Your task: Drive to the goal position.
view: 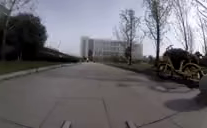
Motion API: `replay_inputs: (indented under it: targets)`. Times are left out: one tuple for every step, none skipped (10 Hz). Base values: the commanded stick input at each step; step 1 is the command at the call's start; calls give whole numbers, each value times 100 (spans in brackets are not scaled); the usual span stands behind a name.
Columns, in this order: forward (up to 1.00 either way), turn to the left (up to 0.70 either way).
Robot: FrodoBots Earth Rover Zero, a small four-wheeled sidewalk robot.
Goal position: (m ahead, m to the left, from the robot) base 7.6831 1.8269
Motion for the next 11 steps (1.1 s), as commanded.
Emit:
replay_inputs:
  targets:
    - [70,14]
    - [70,14]
    - [70,14]
    - [70,14]
    - [70,14]
    - [70,14]
    - [70,14]
    - [70,14]
    - [70,14]
    - [70,14]
    - [70,14]
